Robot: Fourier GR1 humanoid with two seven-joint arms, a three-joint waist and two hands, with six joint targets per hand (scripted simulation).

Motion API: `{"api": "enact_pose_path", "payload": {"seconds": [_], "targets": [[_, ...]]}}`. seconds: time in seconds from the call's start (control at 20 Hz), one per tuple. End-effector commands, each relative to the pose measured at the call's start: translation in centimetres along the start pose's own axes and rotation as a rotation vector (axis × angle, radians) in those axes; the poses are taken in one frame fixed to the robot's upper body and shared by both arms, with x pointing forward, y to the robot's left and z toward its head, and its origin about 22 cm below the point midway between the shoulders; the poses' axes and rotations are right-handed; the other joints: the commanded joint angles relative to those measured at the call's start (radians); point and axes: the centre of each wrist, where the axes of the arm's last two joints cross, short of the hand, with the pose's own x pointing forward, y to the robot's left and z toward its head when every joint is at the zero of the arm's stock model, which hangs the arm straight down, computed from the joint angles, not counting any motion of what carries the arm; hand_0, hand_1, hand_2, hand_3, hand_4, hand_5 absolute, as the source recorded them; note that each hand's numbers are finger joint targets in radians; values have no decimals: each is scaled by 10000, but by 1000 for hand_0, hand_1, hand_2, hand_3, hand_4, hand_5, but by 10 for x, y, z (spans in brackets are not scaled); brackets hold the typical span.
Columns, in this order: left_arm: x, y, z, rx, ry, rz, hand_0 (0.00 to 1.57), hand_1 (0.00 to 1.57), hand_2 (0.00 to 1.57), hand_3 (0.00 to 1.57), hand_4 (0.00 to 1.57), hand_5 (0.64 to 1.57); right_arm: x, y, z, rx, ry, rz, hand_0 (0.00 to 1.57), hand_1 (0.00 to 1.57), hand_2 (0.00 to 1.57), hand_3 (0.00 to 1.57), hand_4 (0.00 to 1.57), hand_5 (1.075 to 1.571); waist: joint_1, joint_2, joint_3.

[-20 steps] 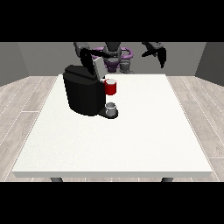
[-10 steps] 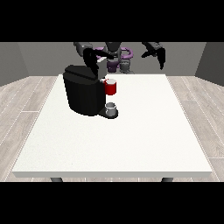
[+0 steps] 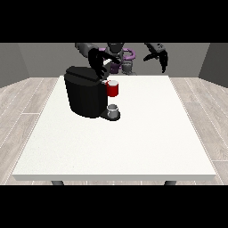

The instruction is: Insert the coffee pod into the coffee machine and close the lid

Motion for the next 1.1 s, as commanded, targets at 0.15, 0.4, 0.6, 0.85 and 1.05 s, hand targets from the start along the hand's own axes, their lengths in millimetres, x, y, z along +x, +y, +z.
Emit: {"api": "enact_pose_path", "payload": {"seconds": [0.15, 0.4, 0.6, 0.85, 1.05], "targets": [[12, -1, -12, -391, -500, -113, 0, 0, 0, 0, 386, 1571, 64, 21, -4, 764, -2291, 313, 0, 0, 0, 0, 241, 1571, 1112, 239, -167], [29, -2, -28, -999, -1082, -256, 0, 0, 0, 0, 398, 1571, 91, 10, -1, 253, -2434, 517, 0, 0, 0, 0, 146, 1571, 1862, 959, -167], [32, -25, -36, -1310, -1295, -39, 0, 0, 0, 0, 424, 1571, 110, 1, 6, 54, -2586, 616, 0, 0, 0, 0, 0, 1571, 2131, 954, -164], [42, -31, -41, -1760, -1560, -65, 0, 0, 0, 0, 368, 1571, 113, -32, 6, -634, -2362, 1099, 0, 0, 0, 0, 0, 1571, 2989, 1326, -146], [54, -27, -51, -2052, -2053, -197, 0, 0, 0, 0, 418, 1571, 121, -38, 9, -954, -2458, 867, 0, 0, 0, 0, 0, 1571, 3518, 1825, -147]]}}
